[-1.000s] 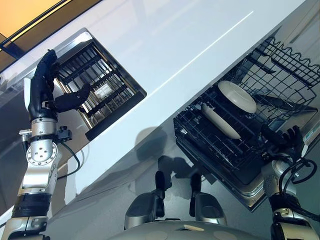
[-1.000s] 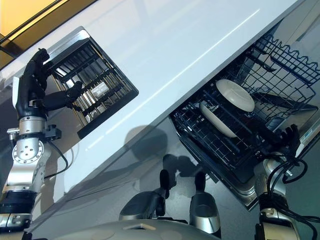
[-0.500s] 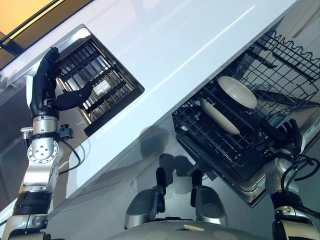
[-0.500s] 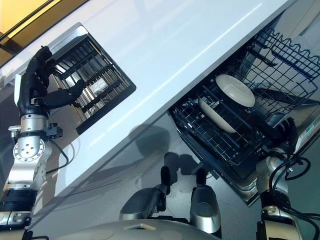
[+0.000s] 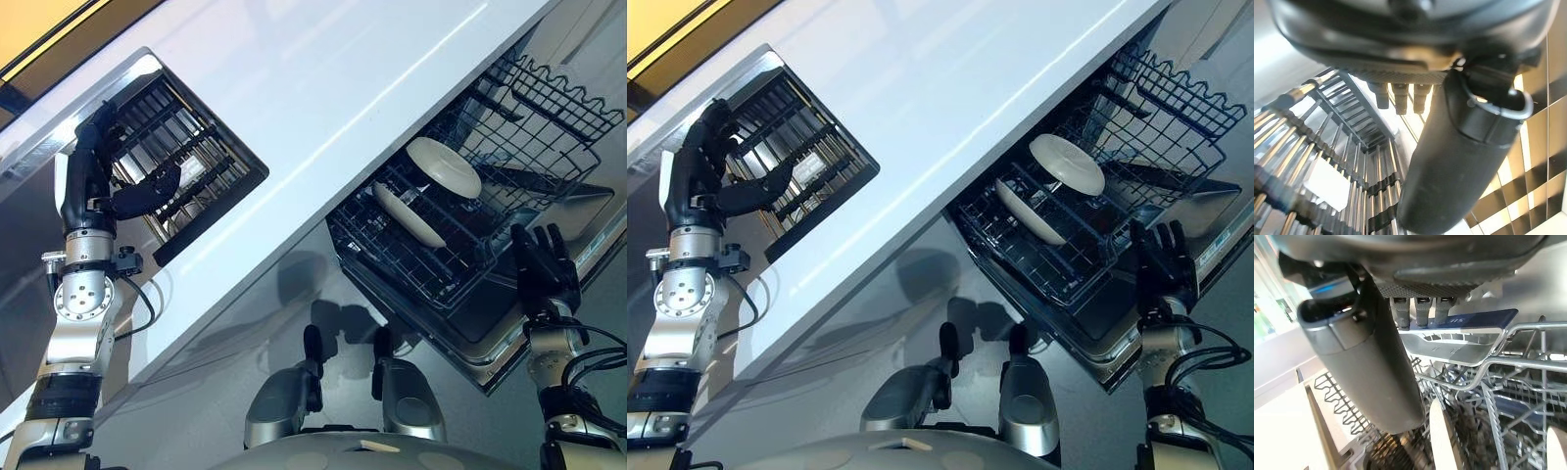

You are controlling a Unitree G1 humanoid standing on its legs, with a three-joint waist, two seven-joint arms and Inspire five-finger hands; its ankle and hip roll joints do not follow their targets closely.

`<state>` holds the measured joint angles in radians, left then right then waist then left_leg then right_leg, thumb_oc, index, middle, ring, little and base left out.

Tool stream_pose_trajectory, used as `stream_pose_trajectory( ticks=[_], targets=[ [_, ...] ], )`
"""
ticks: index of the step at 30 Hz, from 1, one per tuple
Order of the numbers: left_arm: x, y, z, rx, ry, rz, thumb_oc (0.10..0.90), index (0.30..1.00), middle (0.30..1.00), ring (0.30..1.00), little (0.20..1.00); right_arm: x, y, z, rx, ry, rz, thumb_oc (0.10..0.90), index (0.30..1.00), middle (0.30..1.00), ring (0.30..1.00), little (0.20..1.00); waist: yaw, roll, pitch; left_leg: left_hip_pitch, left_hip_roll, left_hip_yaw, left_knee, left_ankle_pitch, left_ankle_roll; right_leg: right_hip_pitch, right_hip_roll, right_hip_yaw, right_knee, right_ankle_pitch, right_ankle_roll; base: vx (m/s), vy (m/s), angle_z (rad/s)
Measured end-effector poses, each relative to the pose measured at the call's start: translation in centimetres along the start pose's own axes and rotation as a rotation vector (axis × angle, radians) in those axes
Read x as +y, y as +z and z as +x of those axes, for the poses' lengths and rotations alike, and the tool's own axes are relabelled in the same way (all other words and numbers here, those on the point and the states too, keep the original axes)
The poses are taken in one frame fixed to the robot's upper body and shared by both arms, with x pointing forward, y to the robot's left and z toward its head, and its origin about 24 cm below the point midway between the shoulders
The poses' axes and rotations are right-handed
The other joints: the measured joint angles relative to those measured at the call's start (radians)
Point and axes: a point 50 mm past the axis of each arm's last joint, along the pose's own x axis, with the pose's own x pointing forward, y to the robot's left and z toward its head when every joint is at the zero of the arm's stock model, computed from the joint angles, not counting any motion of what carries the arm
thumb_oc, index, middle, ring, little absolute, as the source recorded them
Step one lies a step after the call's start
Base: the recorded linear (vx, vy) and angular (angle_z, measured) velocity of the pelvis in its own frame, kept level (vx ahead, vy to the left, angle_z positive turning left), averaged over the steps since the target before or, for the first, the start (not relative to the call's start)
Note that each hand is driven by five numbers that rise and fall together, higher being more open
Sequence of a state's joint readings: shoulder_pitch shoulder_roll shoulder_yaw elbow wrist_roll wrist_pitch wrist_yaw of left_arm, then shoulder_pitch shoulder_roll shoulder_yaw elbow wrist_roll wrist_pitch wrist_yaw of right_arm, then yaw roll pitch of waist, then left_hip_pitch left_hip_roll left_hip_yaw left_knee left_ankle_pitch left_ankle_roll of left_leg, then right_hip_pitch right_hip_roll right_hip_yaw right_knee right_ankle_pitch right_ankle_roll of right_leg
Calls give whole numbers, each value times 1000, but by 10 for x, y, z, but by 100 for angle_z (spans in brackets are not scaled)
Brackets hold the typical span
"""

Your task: Pick up plates and place into dishwasher.

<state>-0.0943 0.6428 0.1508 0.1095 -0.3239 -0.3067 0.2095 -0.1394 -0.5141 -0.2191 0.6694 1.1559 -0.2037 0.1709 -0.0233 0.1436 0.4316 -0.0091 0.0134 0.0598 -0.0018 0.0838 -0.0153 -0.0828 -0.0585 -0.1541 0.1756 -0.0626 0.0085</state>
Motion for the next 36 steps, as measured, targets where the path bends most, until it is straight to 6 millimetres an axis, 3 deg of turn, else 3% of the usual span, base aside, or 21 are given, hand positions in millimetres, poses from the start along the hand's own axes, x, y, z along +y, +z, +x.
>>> stream_pose_trajectory(
  ticks=[6,11,15,22,24,36],
  targets=[
    [-2,2,9,-11,7,-8,800,900,900,900,900,22,1,12,19,77,-28,800,900,900,900,900,4,1,11,-18,2,-19,14,3,-4,2,-1,-23,-1,2,-4,62,73,10],
    [-11,8,16,-40,-19,-23,800,900,900,900,900,49,3,26,24,143,-74,800,900,900,900,900,34,2,14,-25,-1,-44,16,8,-6,10,-2,-50,-2,6,-11,45,80,16],
    [-18,15,23,-67,-48,-20,800,900,900,900,900,102,10,44,3,284,-100,800,900,900,900,900,59,5,25,-41,-4,-83,16,22,-9,11,-6,-81,-2,6,-13,8,63,27],
    [-25,24,31,-102,-83,-26,800,900,900,900,900,163,29,60,-73,415,-136,800,900,900,900,900,131,11,50,-59,-7,-125,17,33,-14,8,-12,-123,12,-6,-25,4,40,20],
    [-27,24,31,-103,-95,-26,800,900,900,900,900,168,30,61,-77,413,-141,800,900,900,900,900,136,11,50,-67,-13,-138,17,34,-13,4,-17,-132,20,-13,-22,6,23,20],
    [-28,29,35,-120,-110,-34,800,900,900,900,900,161,26,64,-105,263,-135,800,900,900,900,900,129,5,54,-52,-16,-132,16,35,-10,18,-15,-129,19,-13,-20,0,3,2]
  ],
)
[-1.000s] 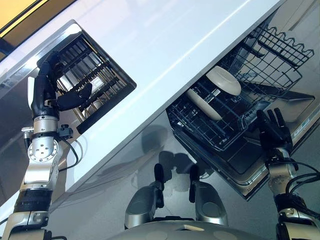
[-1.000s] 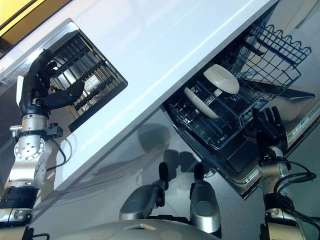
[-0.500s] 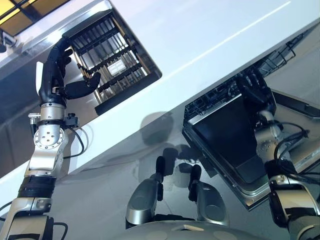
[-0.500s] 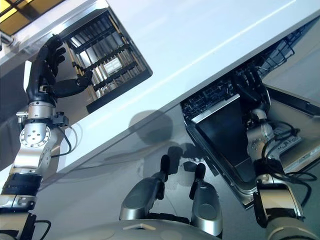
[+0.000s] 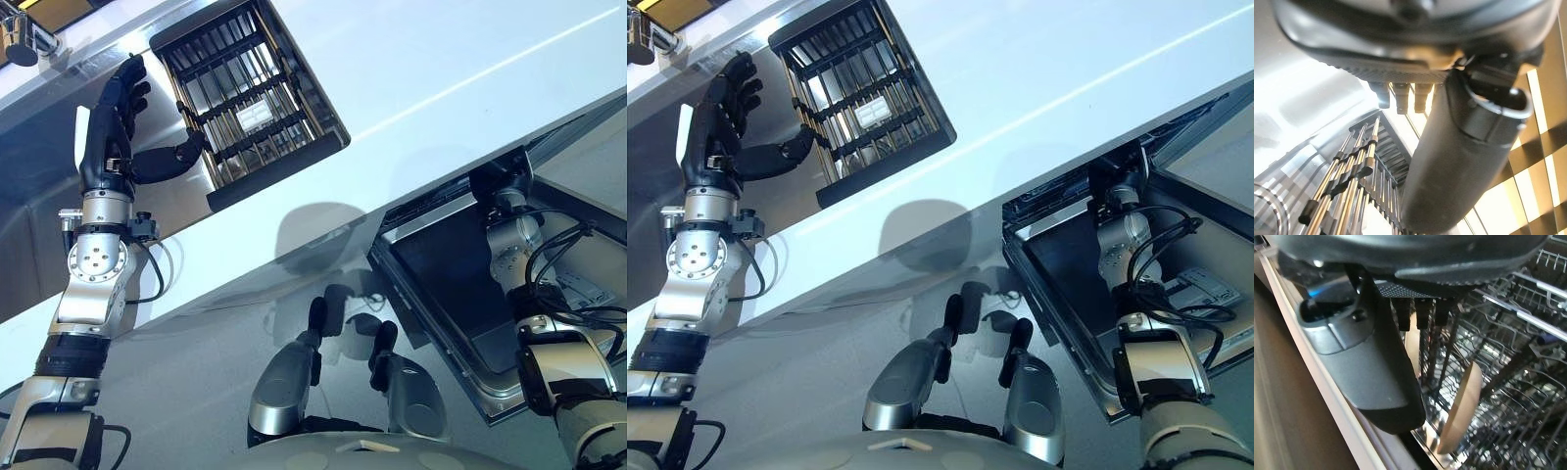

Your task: Pick up plates and place into dishwasher.

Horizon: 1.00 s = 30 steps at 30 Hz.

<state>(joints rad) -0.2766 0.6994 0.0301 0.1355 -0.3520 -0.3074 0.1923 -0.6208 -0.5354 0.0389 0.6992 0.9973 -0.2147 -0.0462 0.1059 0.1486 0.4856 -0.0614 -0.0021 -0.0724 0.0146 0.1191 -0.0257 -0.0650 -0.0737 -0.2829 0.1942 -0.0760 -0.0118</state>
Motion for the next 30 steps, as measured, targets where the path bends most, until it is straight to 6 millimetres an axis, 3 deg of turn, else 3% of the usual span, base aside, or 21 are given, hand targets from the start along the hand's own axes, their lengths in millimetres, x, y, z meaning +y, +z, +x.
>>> stream_pose_trajectory(
  ticks=[6,13,20,24,30],
  targets=[
    [1,1,0,-5,-4,6,800,900,900,900,900,-11,2,-7,-63,-101,-45,800,900,900,900,900,-10,-23,15,27,1,27,-3,-6,7,13,3,30,-3,3,4,-38,10,-12],
    [1,2,0,-10,-9,6,800,900,900,900,900,-42,7,-30,-123,-227,-102,800,900,900,900,900,-42,-43,26,92,0,86,-23,-21,21,68,13,96,-62,38,20,-33,-12,-25],
    [7,7,-7,-35,-11,8,800,900,900,900,900,-84,13,-63,-150,-382,-149,800,900,900,900,900,-91,-95,13,181,-1,148,-84,-28,30,142,25,158,-160,83,35,-24,-13,-28],
    [15,10,-6,-44,18,13,800,900,900,900,900,-100,17,-71,-166,-469,-152,800,900,900,900,900,-125,-125,-3,212,-2,176,-103,-33,35,162,27,179,-183,94,41,-45,0,-24],
    [18,10,-6,-43,27,15,800,900,900,900,900,-119,16,-87,-161,-629,-192,800,900,900,900,900,-157,-145,-21,240,-3,212,-103,-48,37,175,27,205,-186,96,43,-57,-13,-19]
  ],
)
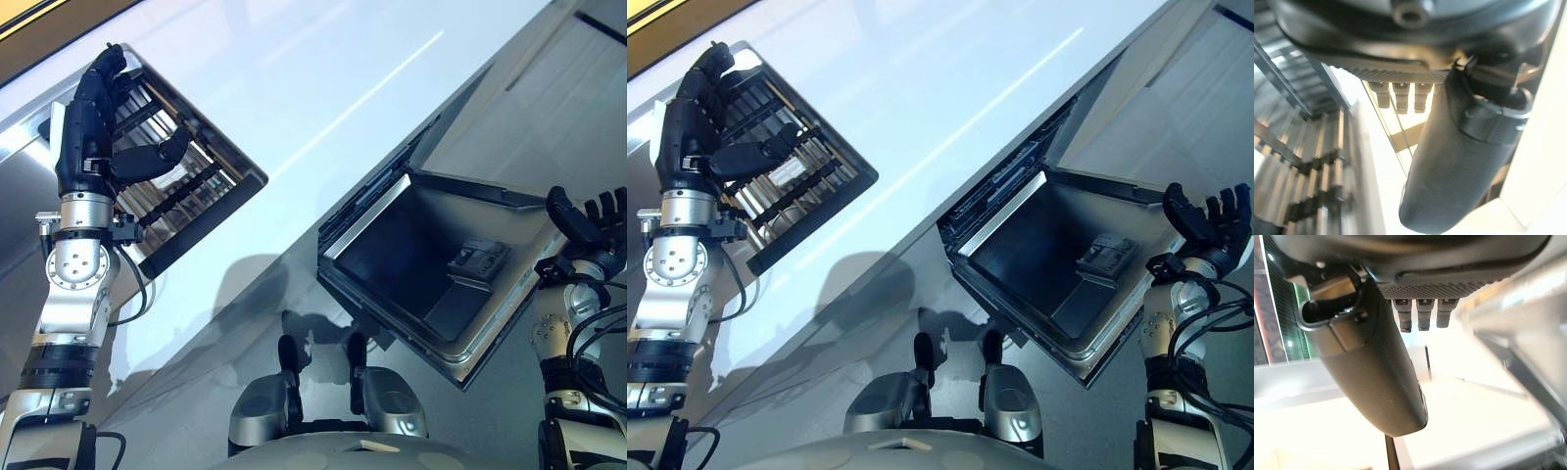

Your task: Pick up plates and place into dishwasher.

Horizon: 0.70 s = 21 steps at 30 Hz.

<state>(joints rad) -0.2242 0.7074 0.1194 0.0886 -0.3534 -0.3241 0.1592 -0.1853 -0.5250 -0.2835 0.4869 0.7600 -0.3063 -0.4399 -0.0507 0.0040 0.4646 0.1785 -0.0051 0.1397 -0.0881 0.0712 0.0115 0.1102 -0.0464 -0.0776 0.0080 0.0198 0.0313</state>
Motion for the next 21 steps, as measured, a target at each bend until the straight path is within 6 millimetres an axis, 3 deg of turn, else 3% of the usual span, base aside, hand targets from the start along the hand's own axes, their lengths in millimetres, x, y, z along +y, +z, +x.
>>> stream_pose_trajectory(
  ticks=[8,13,16,21],
  targets=[
    [3,0,0,0,42,4,800,900,900,900,900,-33,-16,-3,71,-175,-34,800,900,900,900,900,-16,2,-3,-46,0,38,41,-20,2,-50,0,42,12,12,0,-125,-20,-14],
    [7,2,1,-28,113,-4,800,900,900,900,900,-37,-38,-10,166,-205,11,800,900,900,900,900,-32,6,-1,-142,5,46,130,-50,4,-124,-3,49,41,16,-2,-176,-80,-8],
    [10,6,6,-58,168,-19,800,900,900,900,900,-33,-43,-11,193,-190,29,800,900,900,900,900,-31,34,14,-213,6,39,192,-68,10,-184,-9,45,76,16,-2,-197,-94,-3],
    [10,24,22,-167,245,-62,800,900,900,900,900,-9,-43,-7,201,-124,110,800,900,900,900,900,-21,115,61,-361,5,23,307,-90,13,-333,-23,32,199,-5,-4,-119,-61,4]
  ],
)
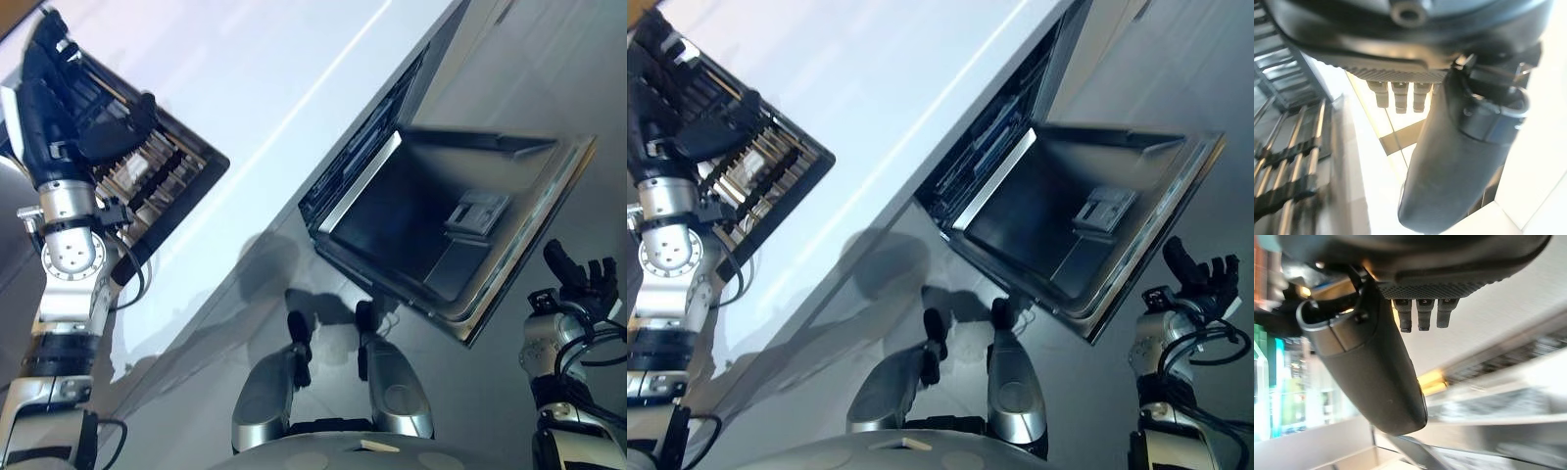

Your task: Pick up plates and place into dishwasher.

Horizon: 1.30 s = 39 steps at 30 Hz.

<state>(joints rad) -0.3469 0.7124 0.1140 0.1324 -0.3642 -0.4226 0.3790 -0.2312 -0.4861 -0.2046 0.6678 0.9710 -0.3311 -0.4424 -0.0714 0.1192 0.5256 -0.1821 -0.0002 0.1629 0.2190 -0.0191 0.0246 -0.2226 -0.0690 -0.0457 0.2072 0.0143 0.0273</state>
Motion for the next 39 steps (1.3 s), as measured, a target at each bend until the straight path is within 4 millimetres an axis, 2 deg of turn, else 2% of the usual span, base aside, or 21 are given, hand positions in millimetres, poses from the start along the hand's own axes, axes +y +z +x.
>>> stream_pose_trajectory(
  ticks=[2,8,13,21,32,39],
  targets=[
    [-2,4,4,-19,8,-13,800,900,900,900,900,6,-3,-2,6,14,66,800,900,900,900,900,0,13,7,-39,-3,-8,34,-6,0,-52,-10,-6,71,-28,-5,-24,-4,16],
    [-4,8,8,-51,23,-36,800,900,900,900,900,-7,-1,-1,-34,22,192,800,900,900,900,900,-2,14,8,-122,-26,-32,174,-58,-5,-172,-57,-18,317,-158,-21,17,17,18],
    [0,15,14,-81,34,-28,800,900,900,900,900,-11,4,1,-60,62,221,800,900,900,900,900,2,15,8,-184,-36,-61,253,-83,-15,-237,-68,-20,420,-204,-33,9,18,10],
    [7,26,19,-129,49,-27,800,900,900,900,900,-23,4,6,2,220,263,800,900,900,900,900,13,16,8,-235,-36,-91,292,-90,-28,-281,-62,-32,456,-219,-44,-5,4,3],
    [12,31,21,-149,13,13,800,900,900,900,900,-31,11,5,52,363,197,800,900,900,900,900,14,16,8,-266,-34,-133,302,-91,-43,-295,-48,-50,452,-218,-46,-1,-1,0],
    [26,26,13,-127,28,84,800,900,900,900,900,-18,15,-10,106,542,233,800,900,900,900,900,15,16,8,-266,-18,-155,300,-94,-53,-285,-36,-85,417,-199,-66,4,22,-13]
  ],
)
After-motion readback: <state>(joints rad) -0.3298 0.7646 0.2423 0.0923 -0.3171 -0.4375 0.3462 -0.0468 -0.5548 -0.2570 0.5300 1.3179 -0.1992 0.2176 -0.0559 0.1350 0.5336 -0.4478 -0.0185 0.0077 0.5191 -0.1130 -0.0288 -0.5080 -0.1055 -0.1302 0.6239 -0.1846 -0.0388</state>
